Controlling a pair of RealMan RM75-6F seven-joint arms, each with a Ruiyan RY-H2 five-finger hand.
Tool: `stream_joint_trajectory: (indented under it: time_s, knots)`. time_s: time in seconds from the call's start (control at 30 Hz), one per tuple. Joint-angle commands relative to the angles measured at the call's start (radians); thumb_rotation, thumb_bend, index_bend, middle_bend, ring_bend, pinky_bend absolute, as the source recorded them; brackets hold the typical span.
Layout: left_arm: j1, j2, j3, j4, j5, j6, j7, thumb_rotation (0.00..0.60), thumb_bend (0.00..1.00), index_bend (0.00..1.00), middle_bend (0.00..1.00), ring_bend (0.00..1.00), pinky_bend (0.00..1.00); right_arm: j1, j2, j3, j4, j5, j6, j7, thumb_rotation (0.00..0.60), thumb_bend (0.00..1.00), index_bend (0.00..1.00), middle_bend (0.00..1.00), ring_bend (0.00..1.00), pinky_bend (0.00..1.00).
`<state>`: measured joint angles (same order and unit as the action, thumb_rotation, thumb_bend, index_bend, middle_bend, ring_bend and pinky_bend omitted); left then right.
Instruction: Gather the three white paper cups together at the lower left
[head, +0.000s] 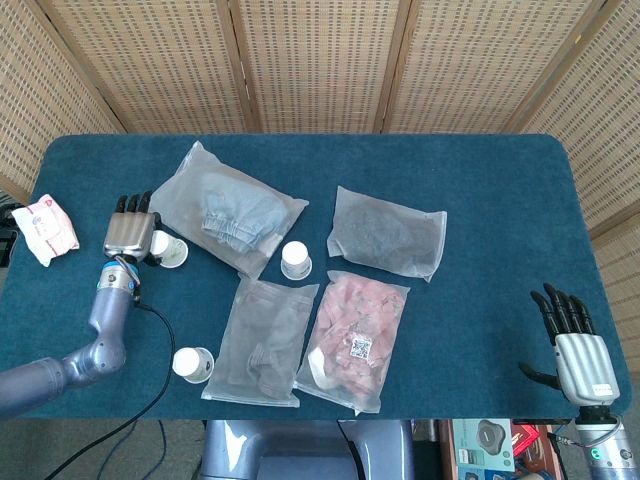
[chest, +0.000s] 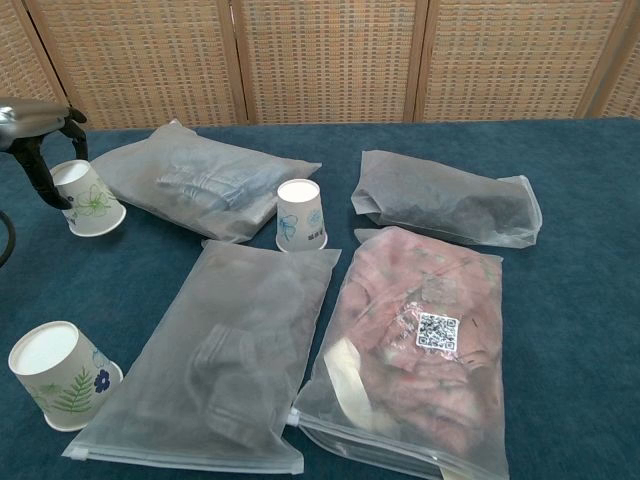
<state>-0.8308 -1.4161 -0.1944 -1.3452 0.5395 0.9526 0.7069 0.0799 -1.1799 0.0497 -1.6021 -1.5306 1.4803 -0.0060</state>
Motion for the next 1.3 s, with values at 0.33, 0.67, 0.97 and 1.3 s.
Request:
stream_joint_trajectory:
  time_s: [0.33,0.67,0.97,1.3]
  knots:
    - [0.209,0.328,0.17,-0.521,0.318,0.222,-0.059,0.6,0.15,0.45,0.0,0.0,0.0,-0.003,0.001,-0.007,-0.007,-0.015,0.01,-0.003,0.6,0.09,0.0,0.0,0.0,0.0]
    - [0.322,0.374,0.305,-0.612,0.564,0.266,-0.095,0.6,0.15,0.45,0.0,0.0,0.0,-0.006,0.001,-0.007,-0.009,-0.019,0.016,-0.002,0.6,0.09,0.0,0.0,0.0,0.0]
    - [0.372,0.349,0.36,-0.61,0.672,0.264,-0.093,0.6,0.15,0.45,0.0,0.0,0.0,-0.006,0.003,-0.004,-0.007,-0.015,0.019,0.008,0.6,0.09,0.0,0.0,0.0,0.0]
    - [0.4,0.322,0.373,-0.598,0.713,0.253,-0.067,0.6,0.15,0.45,0.0,0.0,0.0,-0.008,0.005,-0.003,-0.007,-0.019,0.023,0.013,0.6,0.09,0.0,0.0,0.0,0.0]
